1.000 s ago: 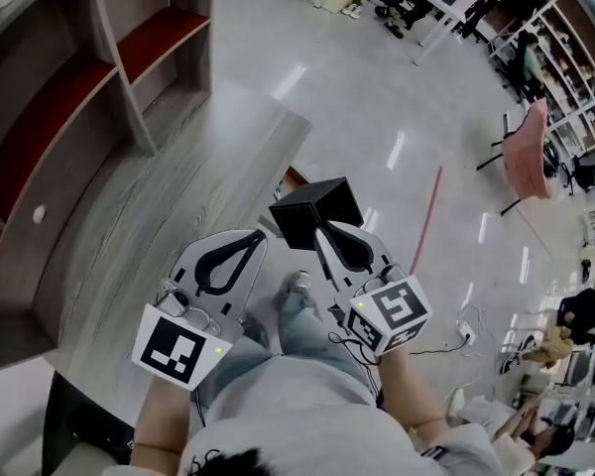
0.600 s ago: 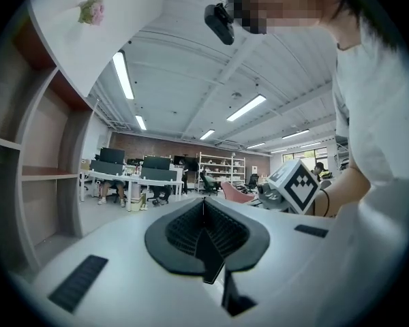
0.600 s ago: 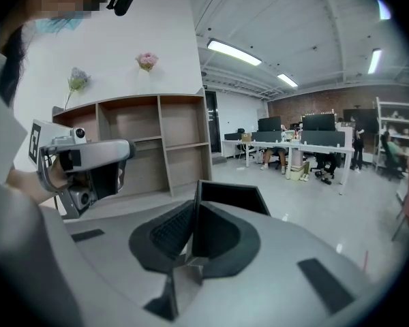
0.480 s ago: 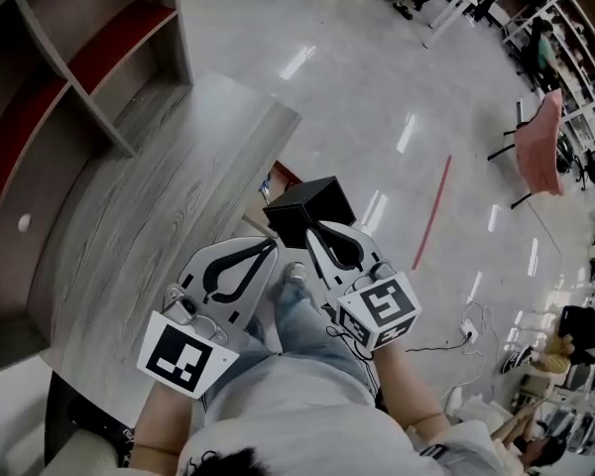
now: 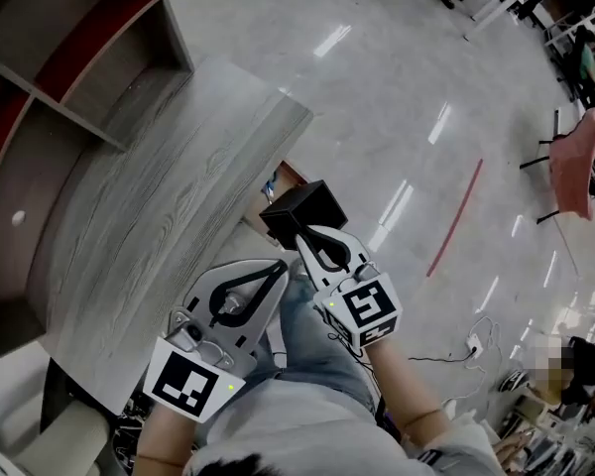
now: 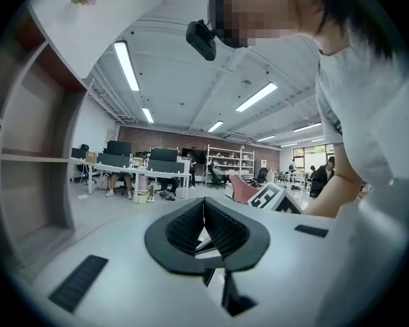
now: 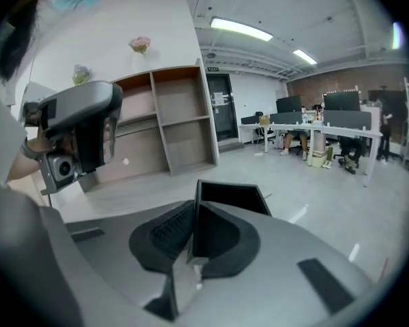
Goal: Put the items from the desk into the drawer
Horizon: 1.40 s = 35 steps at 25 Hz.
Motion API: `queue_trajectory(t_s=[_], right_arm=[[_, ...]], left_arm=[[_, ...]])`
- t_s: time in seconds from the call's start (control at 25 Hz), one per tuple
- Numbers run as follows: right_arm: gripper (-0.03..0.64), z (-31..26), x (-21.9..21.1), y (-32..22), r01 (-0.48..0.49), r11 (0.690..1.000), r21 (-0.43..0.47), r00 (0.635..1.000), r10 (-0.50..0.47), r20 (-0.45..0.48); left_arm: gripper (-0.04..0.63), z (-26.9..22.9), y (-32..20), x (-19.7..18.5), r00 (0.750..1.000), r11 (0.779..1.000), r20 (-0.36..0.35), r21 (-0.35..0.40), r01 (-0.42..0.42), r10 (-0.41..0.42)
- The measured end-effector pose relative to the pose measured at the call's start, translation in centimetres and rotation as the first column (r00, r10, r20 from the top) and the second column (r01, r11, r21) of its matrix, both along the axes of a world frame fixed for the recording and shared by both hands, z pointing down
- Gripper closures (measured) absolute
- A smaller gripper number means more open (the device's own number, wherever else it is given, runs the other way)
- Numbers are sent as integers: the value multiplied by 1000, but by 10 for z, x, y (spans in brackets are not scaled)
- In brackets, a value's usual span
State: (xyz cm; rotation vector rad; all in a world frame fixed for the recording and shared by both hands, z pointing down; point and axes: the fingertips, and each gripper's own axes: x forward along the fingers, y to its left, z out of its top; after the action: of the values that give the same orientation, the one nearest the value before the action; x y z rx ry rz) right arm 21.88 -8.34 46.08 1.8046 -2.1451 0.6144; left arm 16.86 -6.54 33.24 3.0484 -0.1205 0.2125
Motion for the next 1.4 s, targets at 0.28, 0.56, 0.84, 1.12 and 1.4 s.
queue_trajectory(t_s=[0.28,0.56,0.84,1.12,1.4], right_arm=[[580,64,5,-19,47,997,-62,997,-43,64],[580,106,-2,-40,87,993,-78,995,-82,63],[580,147,-20,-55,137,984,-116,990,-133,47],[577,160,-3,-66,90,987,-132,996,-87,30],[578,169,-14,-63,121,980,-157,992,-113,63]], left_arm=[[584,29,-7,25,999,1000,54,-18,1,0],[584,49,-14,35,997,999,77,-49,-6,10],[584,69,-22,32,994,998,112,-63,4,3],[584,79,-31,26,992,997,125,-80,23,-13],[584,78,-34,27,992,996,123,-86,35,-24]])
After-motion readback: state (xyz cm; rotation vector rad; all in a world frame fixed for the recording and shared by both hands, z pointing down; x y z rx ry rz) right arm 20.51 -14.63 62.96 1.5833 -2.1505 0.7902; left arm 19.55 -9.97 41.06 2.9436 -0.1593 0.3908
